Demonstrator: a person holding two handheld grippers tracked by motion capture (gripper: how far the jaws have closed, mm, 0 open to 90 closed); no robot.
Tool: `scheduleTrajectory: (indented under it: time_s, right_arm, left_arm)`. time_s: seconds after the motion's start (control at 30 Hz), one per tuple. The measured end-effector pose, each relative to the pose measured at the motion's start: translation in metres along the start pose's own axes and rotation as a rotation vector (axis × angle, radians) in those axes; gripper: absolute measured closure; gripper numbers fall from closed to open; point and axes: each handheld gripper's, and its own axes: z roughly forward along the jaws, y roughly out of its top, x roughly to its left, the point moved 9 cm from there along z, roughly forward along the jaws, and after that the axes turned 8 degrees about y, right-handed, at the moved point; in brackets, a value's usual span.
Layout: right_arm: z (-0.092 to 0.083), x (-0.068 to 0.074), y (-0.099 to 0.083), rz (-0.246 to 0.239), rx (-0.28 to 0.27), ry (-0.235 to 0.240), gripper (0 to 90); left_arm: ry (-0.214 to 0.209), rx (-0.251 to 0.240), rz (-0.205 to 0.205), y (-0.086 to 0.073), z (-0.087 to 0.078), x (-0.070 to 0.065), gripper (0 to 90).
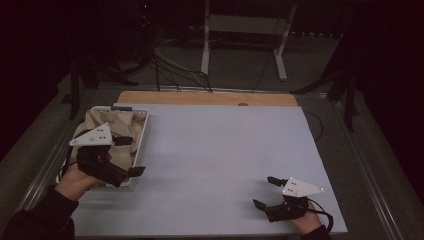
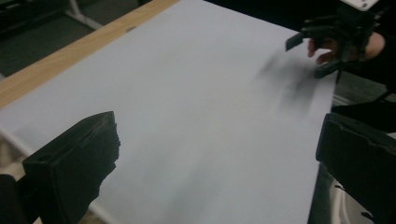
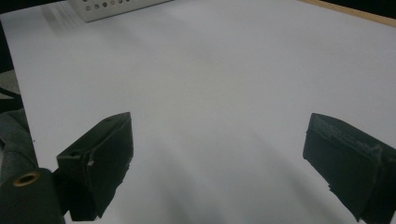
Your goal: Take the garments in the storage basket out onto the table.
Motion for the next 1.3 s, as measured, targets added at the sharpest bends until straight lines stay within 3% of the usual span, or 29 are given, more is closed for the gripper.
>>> scheduleTrajectory:
  time_s: [0.57, 0.8, 1.1, 1.3]
  right_arm:
    - [0.001, 0.000, -0.001, -0.002, 0.012, 0.002, 8.7]
    - [0.001, 0.000, -0.001, -0.001, 0.011, 0.004, 8.7]
    - [0.001, 0.000, -0.002, 0.000, 0.013, 0.005, 8.8]
    - [0.001, 0.001, -0.002, 0.000, 0.012, 0.007, 8.8]
  left_arm:
    - [0.126, -0.011, -0.050, 0.003, -0.023, 0.050, 0.2]
    - [0.190, -0.039, -0.100, 0.002, -0.035, 0.079, 0.2]
    - [0.289, -0.053, -0.165, -0.010, -0.042, 0.116, 0.2]
    - [0.356, -0.032, -0.187, -0.026, -0.038, 0.134, 0.2]
